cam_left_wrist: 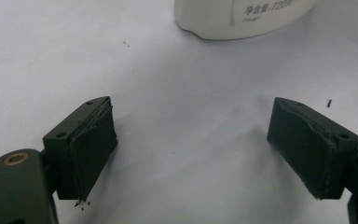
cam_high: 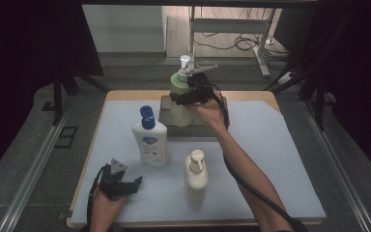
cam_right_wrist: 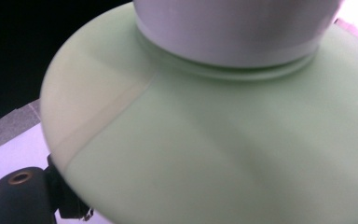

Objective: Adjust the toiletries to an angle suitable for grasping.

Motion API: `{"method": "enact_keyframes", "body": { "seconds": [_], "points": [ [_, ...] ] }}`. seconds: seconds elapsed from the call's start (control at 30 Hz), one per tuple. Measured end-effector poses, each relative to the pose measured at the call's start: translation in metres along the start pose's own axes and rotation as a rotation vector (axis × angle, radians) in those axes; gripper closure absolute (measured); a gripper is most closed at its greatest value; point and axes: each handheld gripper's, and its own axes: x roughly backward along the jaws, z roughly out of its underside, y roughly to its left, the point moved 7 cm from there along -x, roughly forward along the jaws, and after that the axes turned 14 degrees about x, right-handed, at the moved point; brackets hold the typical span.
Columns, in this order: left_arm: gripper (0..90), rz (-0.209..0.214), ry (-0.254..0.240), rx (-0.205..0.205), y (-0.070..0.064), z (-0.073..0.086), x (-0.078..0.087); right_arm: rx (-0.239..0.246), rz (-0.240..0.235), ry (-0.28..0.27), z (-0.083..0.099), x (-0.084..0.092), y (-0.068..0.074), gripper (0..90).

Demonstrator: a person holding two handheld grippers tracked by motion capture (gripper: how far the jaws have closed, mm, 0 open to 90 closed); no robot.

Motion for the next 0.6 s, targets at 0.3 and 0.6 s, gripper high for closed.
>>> {"method": "enact_keyframes", "body": {
  "seconds": [0.3, 0.6],
  "points": [
    [14.8, 0.000, 0.002, 0.000, 0.000, 0.000, 0.000, 0.007, 0.015, 0.003, -0.005, -0.021, -0.001, 12.6],
    [14.8, 0.000, 0.004, 0.001, 0.000, 0.000, 0.000, 0.026, 0.005, 0.021, 0.007, -0.042, 0.006, 12.6]
  ]
}}
